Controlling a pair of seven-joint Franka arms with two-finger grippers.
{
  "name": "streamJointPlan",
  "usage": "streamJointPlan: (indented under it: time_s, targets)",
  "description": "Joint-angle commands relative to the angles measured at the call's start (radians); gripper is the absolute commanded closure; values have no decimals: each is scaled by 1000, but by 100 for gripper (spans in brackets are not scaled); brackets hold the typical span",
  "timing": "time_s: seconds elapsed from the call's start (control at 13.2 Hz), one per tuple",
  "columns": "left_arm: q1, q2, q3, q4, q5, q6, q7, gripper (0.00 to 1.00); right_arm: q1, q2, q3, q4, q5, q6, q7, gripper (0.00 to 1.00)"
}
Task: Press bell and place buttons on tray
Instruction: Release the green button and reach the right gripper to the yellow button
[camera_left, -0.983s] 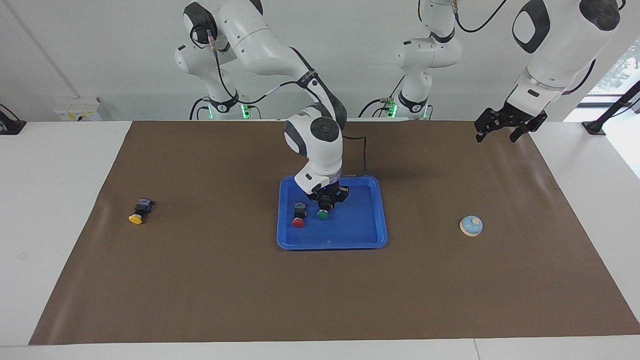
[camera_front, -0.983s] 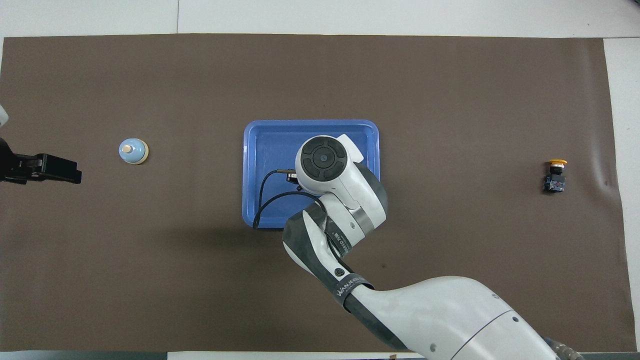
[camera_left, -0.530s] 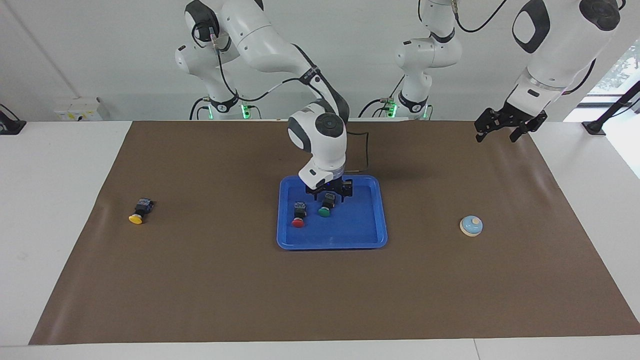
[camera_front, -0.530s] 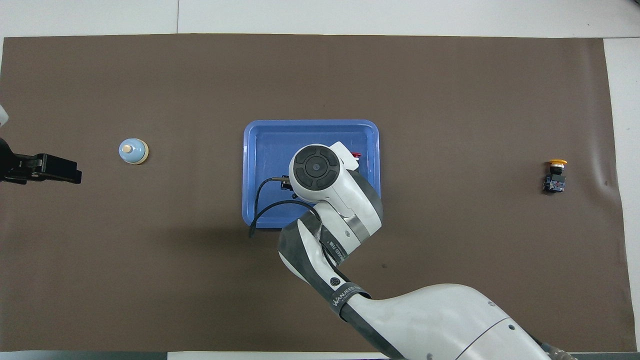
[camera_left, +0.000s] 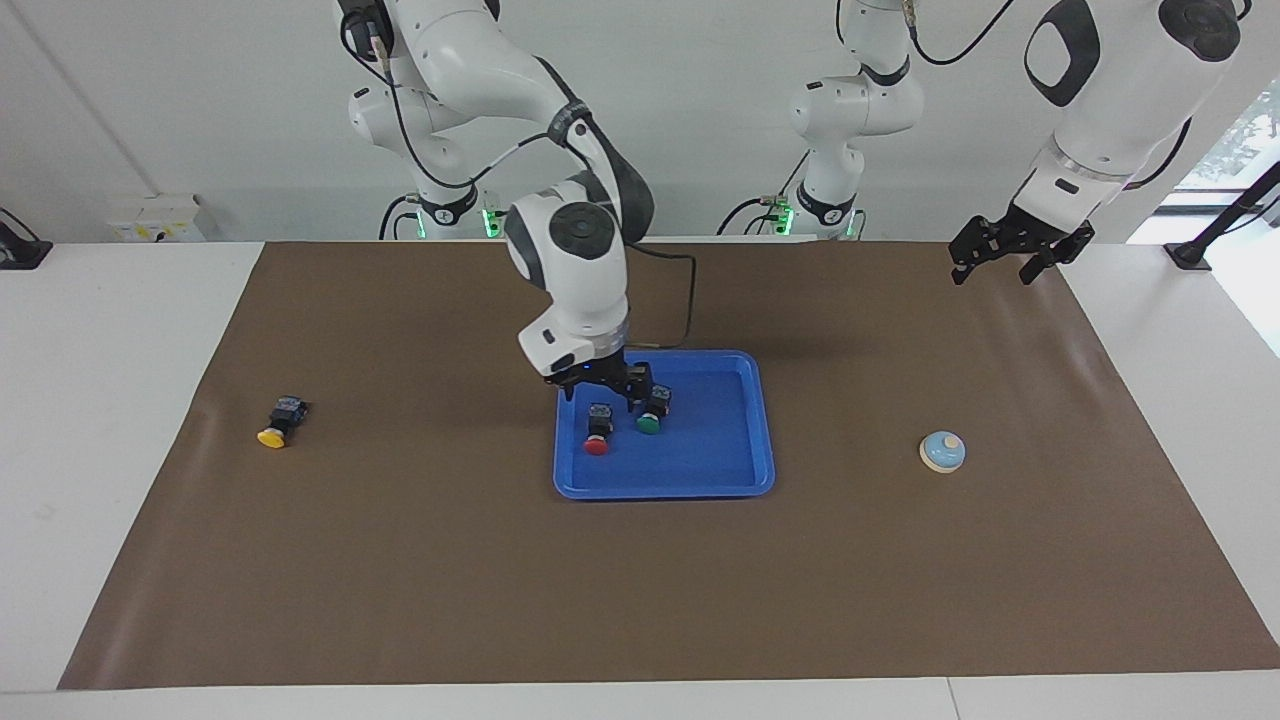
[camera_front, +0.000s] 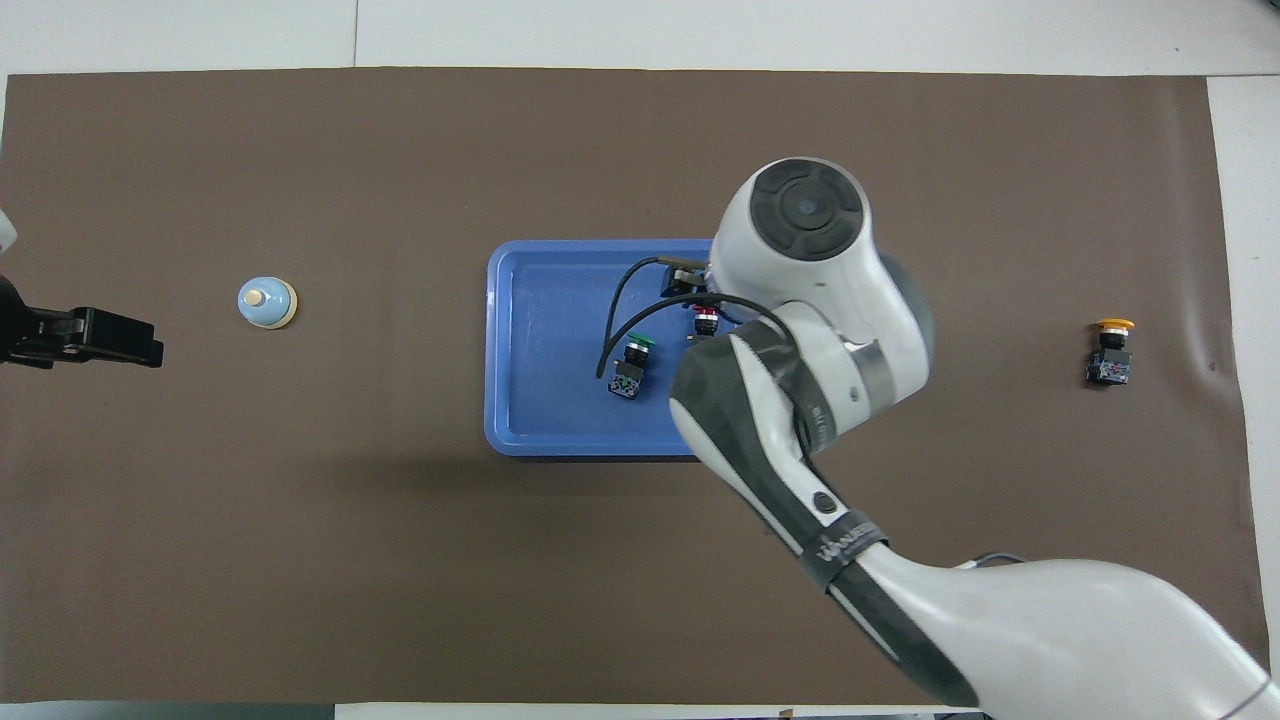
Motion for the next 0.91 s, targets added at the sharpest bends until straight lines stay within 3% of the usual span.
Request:
streamJointPlan:
  time_s: [0.0,0.45,0.68,0.83]
  targets:
    - [1,-10,1,0,3,-5,0,0,-133,-64,10,-27,8,-63,-181,0]
    - [1,-10,1,0,3,-5,0,0,-426,-95,9,-45,-52,-153,-523,0]
    - [1,-10,1,0,3,-5,0,0,-563,-124,9,-130,-70,-105,-637,0]
    - [1,-10,1,0,3,-5,0,0,-622,-161,9,-244,-77,-12,-640,0]
